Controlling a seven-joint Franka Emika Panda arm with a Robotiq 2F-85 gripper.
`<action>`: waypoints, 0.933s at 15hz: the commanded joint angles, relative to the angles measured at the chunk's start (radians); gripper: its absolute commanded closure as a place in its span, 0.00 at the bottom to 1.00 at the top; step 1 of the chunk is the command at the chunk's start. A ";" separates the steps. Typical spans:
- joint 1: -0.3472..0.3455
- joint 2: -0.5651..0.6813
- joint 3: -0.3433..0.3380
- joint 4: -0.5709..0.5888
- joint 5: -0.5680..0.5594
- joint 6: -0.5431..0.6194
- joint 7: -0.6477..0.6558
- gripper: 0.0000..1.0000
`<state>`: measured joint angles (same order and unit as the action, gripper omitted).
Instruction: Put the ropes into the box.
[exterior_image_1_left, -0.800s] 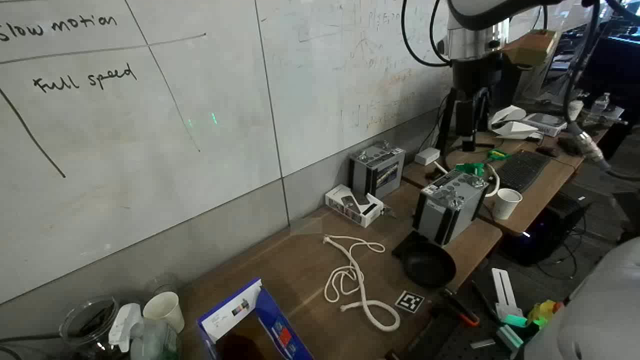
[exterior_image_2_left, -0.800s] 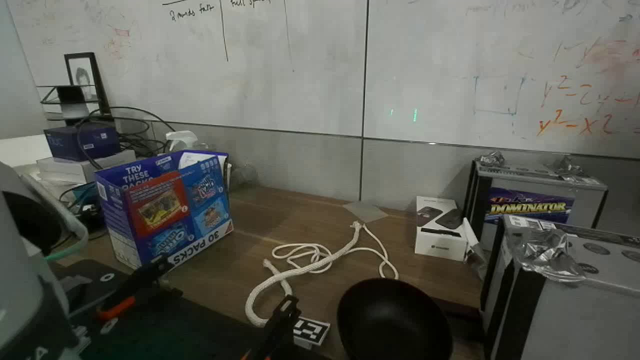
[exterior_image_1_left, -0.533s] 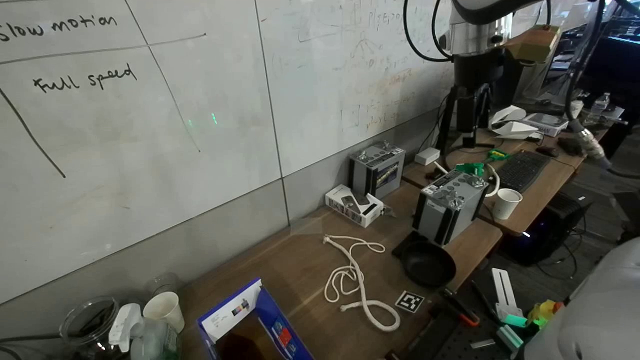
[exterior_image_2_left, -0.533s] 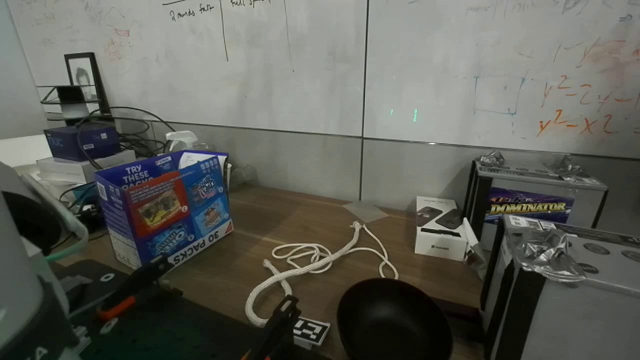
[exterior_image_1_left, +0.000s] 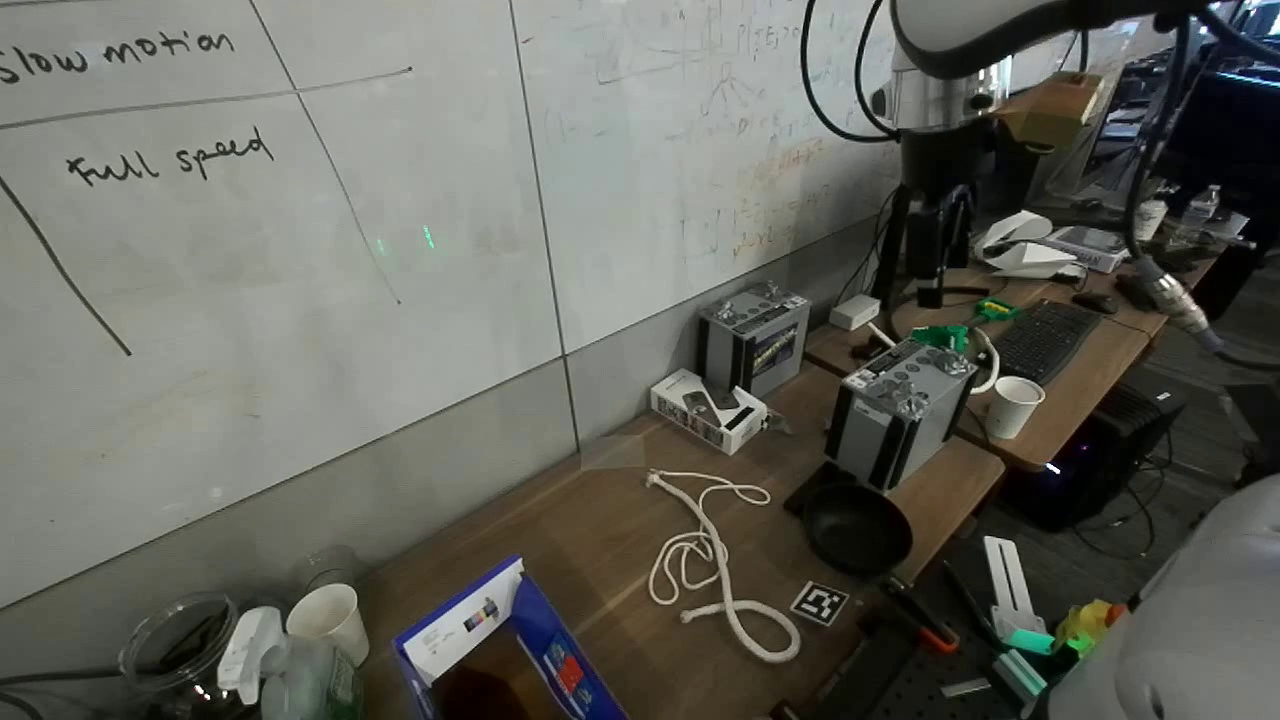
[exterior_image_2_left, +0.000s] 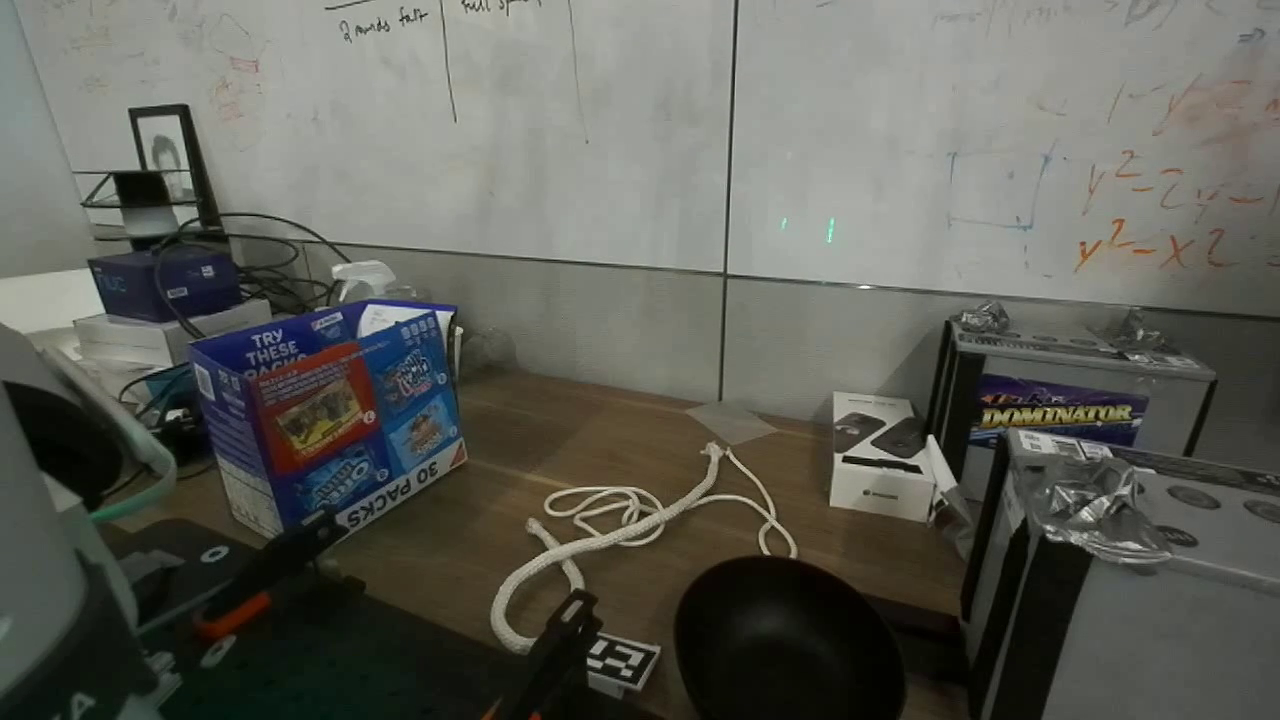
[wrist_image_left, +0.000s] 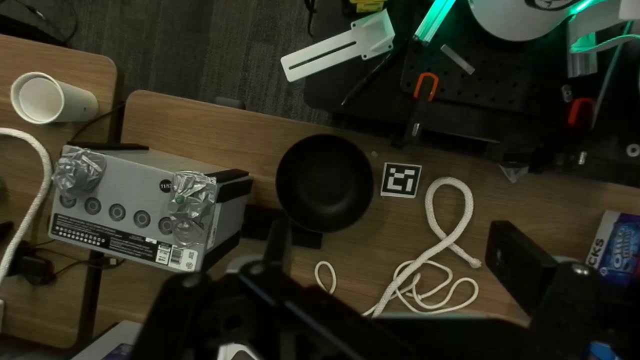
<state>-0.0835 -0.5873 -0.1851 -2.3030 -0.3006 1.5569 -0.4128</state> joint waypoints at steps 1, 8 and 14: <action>-0.001 0.031 -0.038 -0.064 -0.035 0.152 0.008 0.00; -0.032 0.245 -0.101 -0.120 -0.018 0.484 -0.003 0.00; -0.037 0.501 -0.091 -0.104 0.056 0.700 -0.032 0.00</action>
<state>-0.1138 -0.2062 -0.2882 -2.4404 -0.3052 2.1766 -0.4139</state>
